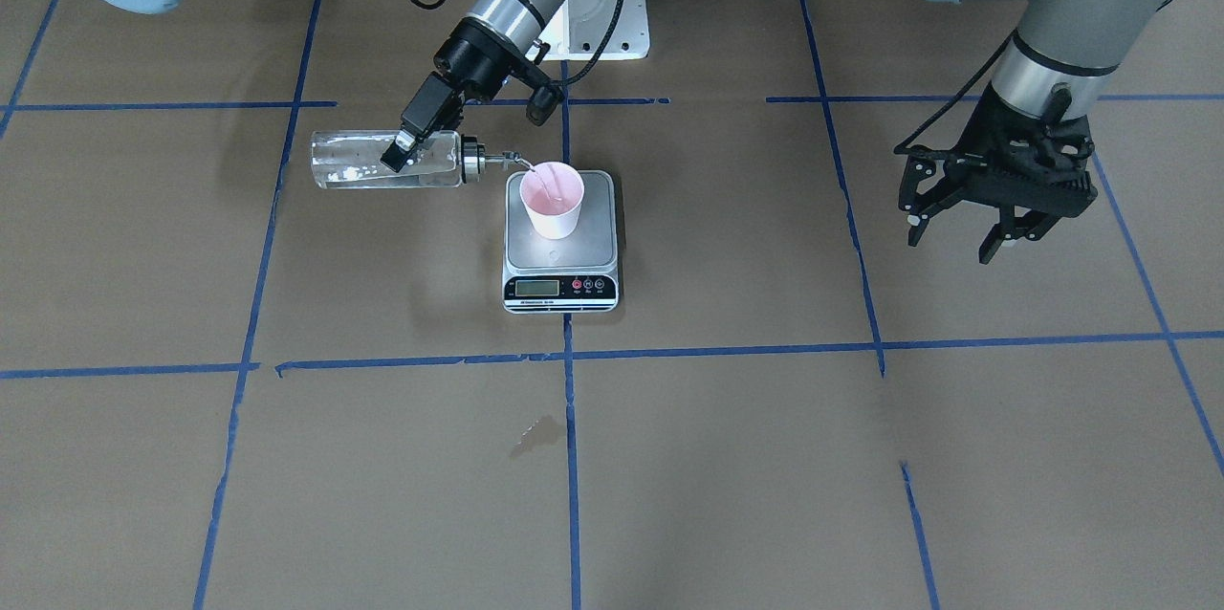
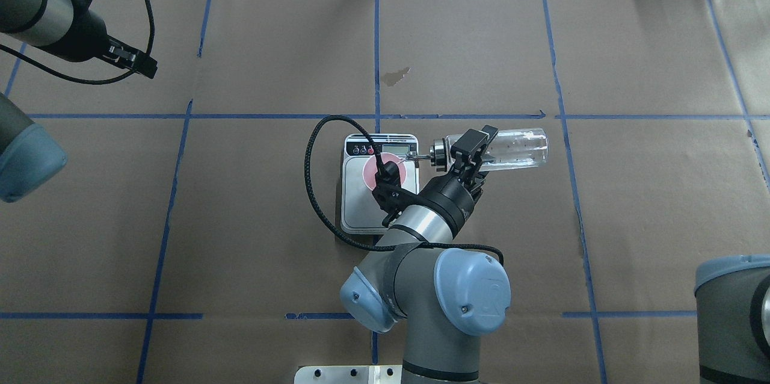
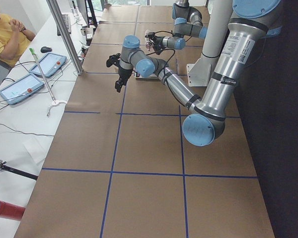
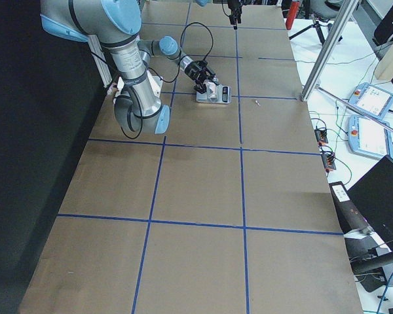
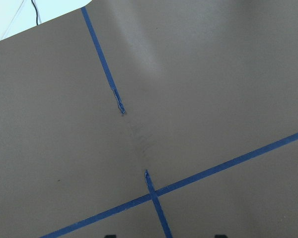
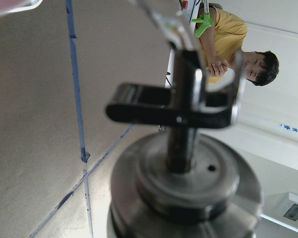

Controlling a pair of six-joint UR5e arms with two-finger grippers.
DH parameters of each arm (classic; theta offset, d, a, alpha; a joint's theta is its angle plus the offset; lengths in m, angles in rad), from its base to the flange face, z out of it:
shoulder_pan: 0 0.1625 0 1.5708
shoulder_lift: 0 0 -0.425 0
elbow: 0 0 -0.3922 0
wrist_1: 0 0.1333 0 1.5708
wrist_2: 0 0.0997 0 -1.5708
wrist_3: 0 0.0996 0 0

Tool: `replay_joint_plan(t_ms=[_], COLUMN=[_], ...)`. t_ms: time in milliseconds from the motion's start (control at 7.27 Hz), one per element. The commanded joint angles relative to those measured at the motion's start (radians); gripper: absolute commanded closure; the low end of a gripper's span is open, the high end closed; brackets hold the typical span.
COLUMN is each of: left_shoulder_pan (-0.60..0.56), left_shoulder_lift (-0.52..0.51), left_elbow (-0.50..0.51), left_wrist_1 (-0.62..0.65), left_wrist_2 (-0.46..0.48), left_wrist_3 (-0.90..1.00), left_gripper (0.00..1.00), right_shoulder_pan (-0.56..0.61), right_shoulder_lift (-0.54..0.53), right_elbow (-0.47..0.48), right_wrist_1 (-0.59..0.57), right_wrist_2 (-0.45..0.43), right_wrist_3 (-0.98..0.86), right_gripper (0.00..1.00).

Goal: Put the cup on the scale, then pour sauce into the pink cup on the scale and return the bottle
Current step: 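Tilt the bottle spout over the pink cup with the right gripper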

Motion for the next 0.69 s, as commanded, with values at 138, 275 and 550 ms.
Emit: replay_joint_plan(t_ms=[138, 275, 550], left_shoulder_pan=[0.0, 0.002, 0.003], left_shoulder_lift=[0.0, 0.0, 0.0], left_elbow=[-0.001, -0.001, 0.0], left_wrist_1=[0.0, 0.0, 0.0], left_wrist_2=[-0.002, 0.0, -0.002], left_wrist_3=[0.0, -0.002, 0.0], left_gripper=[0.27, 0.27, 0.27], right_shoulder_pan=[0.0, 0.005, 0.023], right_shoulder_lift=[0.0, 0.002, 0.013], right_elbow=[0.0, 0.0, 0.004], right_wrist_1=[-0.009, -0.009, 0.008], right_wrist_2=[0.001, -0.001, 0.002], right_wrist_3=[-0.001, -0.001, 0.016], right_gripper=[1.0, 1.0, 1.0])
